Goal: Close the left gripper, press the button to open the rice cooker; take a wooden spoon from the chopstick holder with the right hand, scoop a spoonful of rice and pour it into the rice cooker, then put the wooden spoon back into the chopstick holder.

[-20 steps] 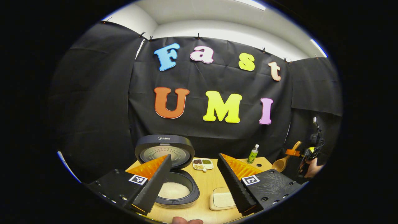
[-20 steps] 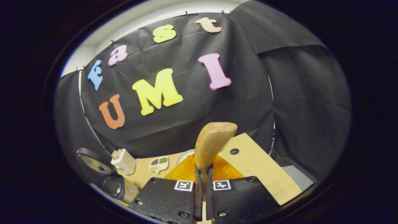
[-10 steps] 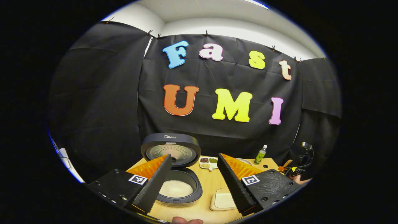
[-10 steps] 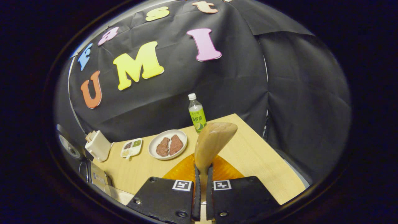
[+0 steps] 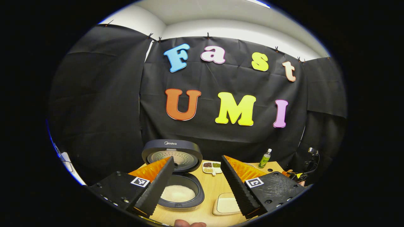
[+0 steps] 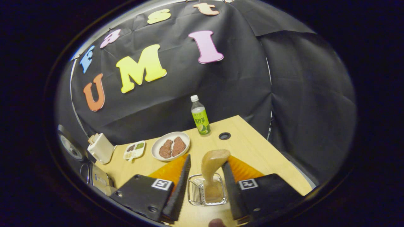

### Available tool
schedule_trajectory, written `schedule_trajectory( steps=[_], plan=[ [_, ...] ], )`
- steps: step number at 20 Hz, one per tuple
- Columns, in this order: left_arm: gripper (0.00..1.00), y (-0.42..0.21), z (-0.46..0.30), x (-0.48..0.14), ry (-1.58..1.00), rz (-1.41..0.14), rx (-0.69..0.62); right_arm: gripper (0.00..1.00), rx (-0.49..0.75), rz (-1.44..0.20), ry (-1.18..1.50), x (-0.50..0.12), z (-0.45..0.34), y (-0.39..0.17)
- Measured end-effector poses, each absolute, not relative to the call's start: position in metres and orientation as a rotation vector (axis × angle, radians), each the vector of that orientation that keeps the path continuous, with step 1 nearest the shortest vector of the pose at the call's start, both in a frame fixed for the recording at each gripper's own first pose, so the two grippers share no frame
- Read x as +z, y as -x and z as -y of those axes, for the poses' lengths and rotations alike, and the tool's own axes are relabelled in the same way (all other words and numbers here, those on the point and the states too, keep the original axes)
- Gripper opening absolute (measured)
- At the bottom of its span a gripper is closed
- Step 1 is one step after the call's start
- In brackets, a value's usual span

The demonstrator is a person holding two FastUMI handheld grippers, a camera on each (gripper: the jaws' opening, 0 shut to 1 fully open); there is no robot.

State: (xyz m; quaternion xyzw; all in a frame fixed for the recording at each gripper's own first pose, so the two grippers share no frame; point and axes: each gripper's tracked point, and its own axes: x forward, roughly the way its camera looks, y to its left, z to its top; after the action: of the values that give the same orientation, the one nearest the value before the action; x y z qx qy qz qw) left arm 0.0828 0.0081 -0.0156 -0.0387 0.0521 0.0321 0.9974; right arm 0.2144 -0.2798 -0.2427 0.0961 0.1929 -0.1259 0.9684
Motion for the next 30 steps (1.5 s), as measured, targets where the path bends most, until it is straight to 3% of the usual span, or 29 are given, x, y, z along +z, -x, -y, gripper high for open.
schedule_trajectory(
  steps=[1,2,4,7,8,9,11,12,13,17,20,21,22,30],
  plan=[
    [0.95,-0.084,-0.008,-0.014,0.073,-0.098,0.064,0.77,-0.252,-0.371,-0.181,-0.232,0.280,-0.211],
    [0.95,-0.087,-0.009,-0.011,0.065,-0.092,0.066,0.88,-0.248,-0.350,-0.169,-0.220,0.279,-0.208],
    [0.95,-0.091,-0.014,-0.005,0.041,-0.072,0.076,0.95,-0.237,-0.305,-0.144,-0.194,0.273,-0.202],
    [0.95,-0.103,-0.026,0.009,0.011,-0.046,0.101,0.98,-0.201,-0.239,-0.104,-0.156,0.255,-0.194],
    [0.94,-0.110,-0.032,0.014,0.018,-0.038,0.112,0.93,-0.184,-0.216,-0.089,-0.142,0.247,-0.191],
    [0.95,-0.117,-0.035,0.018,0.030,-0.033,0.122,1.00,-0.167,-0.196,-0.078,-0.130,0.240,-0.188],
    [0.94,-0.131,-0.045,0.022,0.047,-0.032,0.149,1.00,-0.133,-0.161,-0.077,-0.108,0.227,-0.178],
    [0.94,-0.138,-0.053,0.024,0.048,-0.035,0.169,0.94,-0.121,-0.145,-0.074,-0.099,0.222,-0.172],
    [0.95,-0.147,-0.062,0.024,0.044,-0.039,0.191,1.00,-0.116,-0.128,-0.070,-0.091,0.221,-0.166],
    [0.95,-0.178,-0.078,0.007,0.036,-0.111,0.218,1.00,-0.108,-0.082,-0.038,-0.068,0.220,-0.142],
    [0.95,-0.199,-0.092,-0.007,0.021,-0.160,0.232,1.00,-0.111,-0.078,-0.029,-0.065,0.222,-0.124],
    [0.95,-0.205,-0.094,-0.009,0.023,-0.170,0.231,0.94,-0.119,-0.083,-0.030,-0.067,0.225,-0.120],
    [0.95,-0.211,-0.096,-0.012,0.027,-0.179,0.231,1.00,-0.128,-0.089,-0.029,-0.069,0.229,-0.115],
    [0.95,-0.248,-0.122,-0.049,0.032,-0.302,0.265,1.00,-0.225,-0.144,-0.061,-0.089,0.260,-0.084]
  ],
)
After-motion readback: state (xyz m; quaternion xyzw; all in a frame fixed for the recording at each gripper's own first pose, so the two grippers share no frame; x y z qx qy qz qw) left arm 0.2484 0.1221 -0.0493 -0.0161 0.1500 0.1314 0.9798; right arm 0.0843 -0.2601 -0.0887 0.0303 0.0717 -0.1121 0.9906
